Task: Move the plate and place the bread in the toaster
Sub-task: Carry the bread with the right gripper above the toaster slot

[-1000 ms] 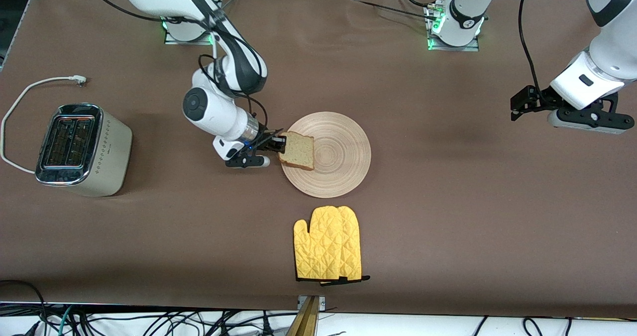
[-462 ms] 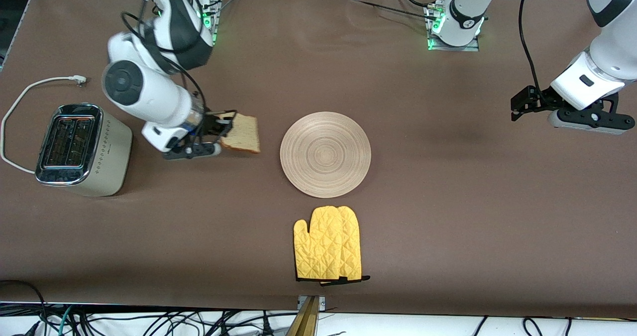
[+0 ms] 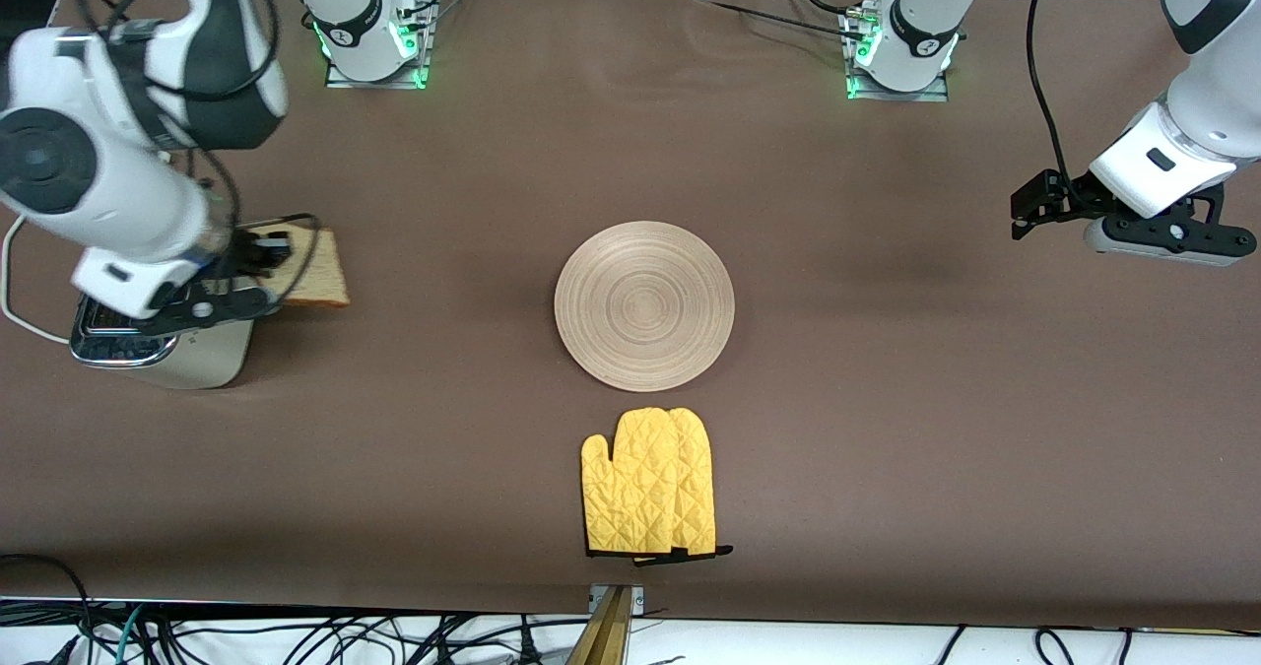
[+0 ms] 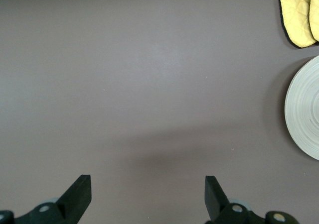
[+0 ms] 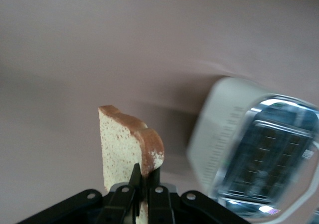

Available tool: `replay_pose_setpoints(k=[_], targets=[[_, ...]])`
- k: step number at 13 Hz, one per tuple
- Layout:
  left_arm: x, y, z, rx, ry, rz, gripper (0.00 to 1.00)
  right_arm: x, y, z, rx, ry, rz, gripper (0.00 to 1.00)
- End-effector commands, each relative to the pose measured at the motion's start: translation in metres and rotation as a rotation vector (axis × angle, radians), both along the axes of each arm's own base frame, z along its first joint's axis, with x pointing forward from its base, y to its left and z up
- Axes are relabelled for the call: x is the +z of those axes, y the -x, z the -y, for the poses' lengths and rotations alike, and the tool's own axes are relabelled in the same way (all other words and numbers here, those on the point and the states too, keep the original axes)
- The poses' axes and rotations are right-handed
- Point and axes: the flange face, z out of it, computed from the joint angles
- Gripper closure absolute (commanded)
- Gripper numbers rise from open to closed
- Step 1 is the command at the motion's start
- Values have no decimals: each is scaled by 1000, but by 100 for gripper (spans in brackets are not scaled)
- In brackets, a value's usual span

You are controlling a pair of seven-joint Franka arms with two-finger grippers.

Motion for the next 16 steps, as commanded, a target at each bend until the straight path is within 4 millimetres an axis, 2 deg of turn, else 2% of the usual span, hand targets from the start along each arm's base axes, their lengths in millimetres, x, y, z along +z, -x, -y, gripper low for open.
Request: replay_pose_setpoints(k=[1, 3, 5, 7, 9, 13, 16], targets=[[5, -3, 1, -4, 8, 6, 0, 15, -2, 54, 40, 102, -29, 100], [5, -3, 1, -4, 8, 6, 0, 20, 2, 94, -10, 156, -39, 100], [5, -3, 1, -6, 7, 7, 0, 24, 4, 118, -35, 249, -51, 100], [5, -3, 1, -6, 8, 6, 0, 17, 2, 139, -61, 275, -54, 100], [5, -3, 1, -6, 7, 7, 0, 12, 0, 146, -92, 311, -45, 100], [5, -3, 1, -4, 8, 6, 0, -9, -10, 145, -115, 333, -37, 100], [5, -3, 1, -6, 8, 6, 0, -17, -12, 143, -134, 340, -41, 100]])
